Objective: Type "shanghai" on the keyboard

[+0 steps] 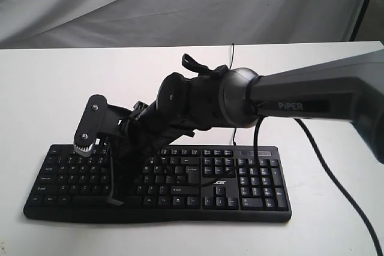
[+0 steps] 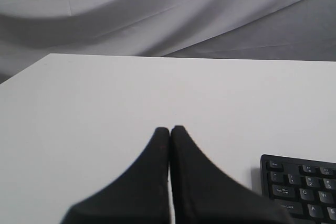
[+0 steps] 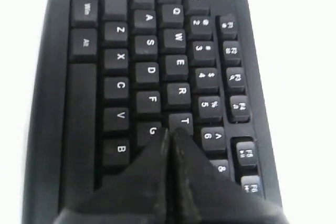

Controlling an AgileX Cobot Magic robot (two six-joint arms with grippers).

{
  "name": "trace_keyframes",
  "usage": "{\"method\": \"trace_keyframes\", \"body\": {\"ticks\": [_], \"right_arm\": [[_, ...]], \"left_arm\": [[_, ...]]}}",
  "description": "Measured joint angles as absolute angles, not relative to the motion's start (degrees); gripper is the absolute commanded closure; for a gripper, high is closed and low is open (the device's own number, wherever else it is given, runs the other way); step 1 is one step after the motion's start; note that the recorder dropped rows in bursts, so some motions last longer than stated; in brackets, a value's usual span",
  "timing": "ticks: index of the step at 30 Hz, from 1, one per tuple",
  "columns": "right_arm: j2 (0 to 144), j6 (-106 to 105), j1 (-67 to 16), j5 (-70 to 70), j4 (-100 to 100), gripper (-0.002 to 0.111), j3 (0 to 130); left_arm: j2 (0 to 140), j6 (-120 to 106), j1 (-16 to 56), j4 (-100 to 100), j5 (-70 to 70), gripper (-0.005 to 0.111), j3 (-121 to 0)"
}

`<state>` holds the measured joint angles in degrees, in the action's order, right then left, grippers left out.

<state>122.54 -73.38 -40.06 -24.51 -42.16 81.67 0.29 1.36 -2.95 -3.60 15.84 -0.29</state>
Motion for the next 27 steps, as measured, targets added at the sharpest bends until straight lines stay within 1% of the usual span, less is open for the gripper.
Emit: {"method": "trace_keyframes", "body": {"ticks": [15,27], "right_arm": [[121.6,-73.4,-40.1,-25.0,-42.3,0.108,82.8],[121.6,-71.9,-42.0,-25.5,-42.3,0.108,85.0]], "left_arm": [[0.3,1.4,-3.0,-3.6,15.8,0.106,-0.3],[0.3,1.4,-3.0,-3.6,15.8,0.106,-0.3]]}}
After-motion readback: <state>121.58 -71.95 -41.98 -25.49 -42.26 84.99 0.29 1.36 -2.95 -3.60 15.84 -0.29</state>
